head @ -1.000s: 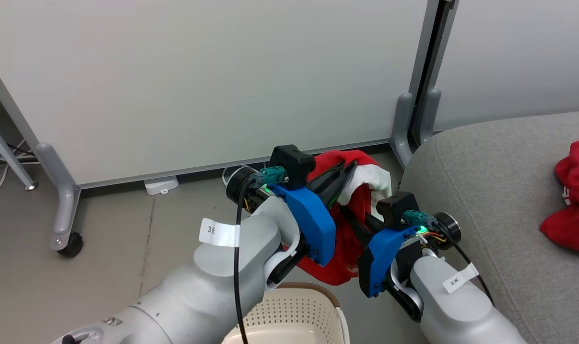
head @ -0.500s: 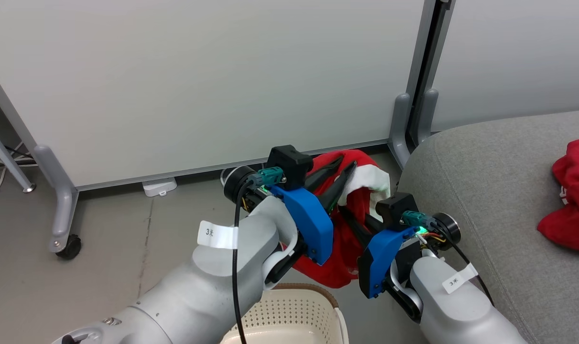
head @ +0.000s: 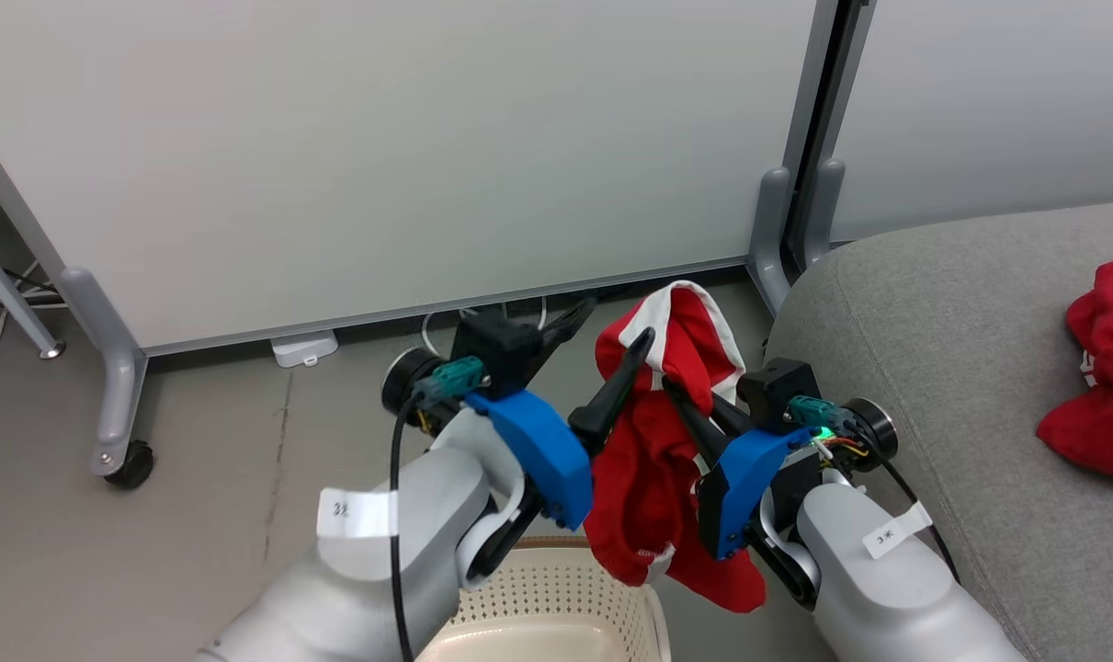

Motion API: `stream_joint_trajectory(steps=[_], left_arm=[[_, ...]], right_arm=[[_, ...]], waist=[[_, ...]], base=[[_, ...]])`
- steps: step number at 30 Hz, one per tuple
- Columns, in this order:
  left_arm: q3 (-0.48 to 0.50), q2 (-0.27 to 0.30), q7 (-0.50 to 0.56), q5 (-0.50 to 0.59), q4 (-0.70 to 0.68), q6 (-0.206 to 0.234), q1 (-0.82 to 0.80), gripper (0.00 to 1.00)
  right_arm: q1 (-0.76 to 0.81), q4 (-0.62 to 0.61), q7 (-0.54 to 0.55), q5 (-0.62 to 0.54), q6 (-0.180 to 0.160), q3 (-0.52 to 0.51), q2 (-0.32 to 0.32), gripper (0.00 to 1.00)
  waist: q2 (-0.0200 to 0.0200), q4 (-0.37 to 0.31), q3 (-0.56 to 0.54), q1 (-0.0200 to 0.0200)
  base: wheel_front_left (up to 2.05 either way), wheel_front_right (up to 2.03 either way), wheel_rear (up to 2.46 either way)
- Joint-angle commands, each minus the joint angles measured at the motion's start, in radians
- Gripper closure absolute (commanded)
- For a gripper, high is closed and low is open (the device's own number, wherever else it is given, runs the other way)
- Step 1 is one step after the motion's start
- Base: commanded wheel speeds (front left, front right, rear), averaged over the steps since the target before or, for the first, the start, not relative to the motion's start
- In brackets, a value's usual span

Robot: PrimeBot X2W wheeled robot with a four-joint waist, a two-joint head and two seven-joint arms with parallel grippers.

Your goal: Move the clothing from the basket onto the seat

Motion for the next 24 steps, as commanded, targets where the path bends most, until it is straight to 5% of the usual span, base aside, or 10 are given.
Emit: stream_joint_trajectory(steps=[1, 12, 24], left_arm=[[0.042, 0.028, -0.004, 0.042, -0.036, 0.008, 0.053, 0.0], [0.317, 0.109, -0.003, 0.267, -0.242, 0.026, 0.357, 0.0], [0.544, 0.095, -0.003, 0.415, -0.34, -0.003, 0.588, 0.0]], right_arm=[[-0.016, -0.007, -0.009, -0.007, 0.0, -0.012, 0.001, 1.0], [0.012, -0.058, -0.014, -0.053, 0.0, -0.09, -0.005, 1.0], [0.064, -0.147, 0.021, -0.091, 0.0, -0.147, -0.006, 1.0]], waist=[[0.0, 0.002, 0.003, 0.0], [0.0, 0.012, 0.02, 0.0], [0.0, 0.005, 0.024, 0.0]], base=[[0.0, 0.0, 0.0], [0.0, 0.0, 0.0], [0.0, 0.0, 0.0]])
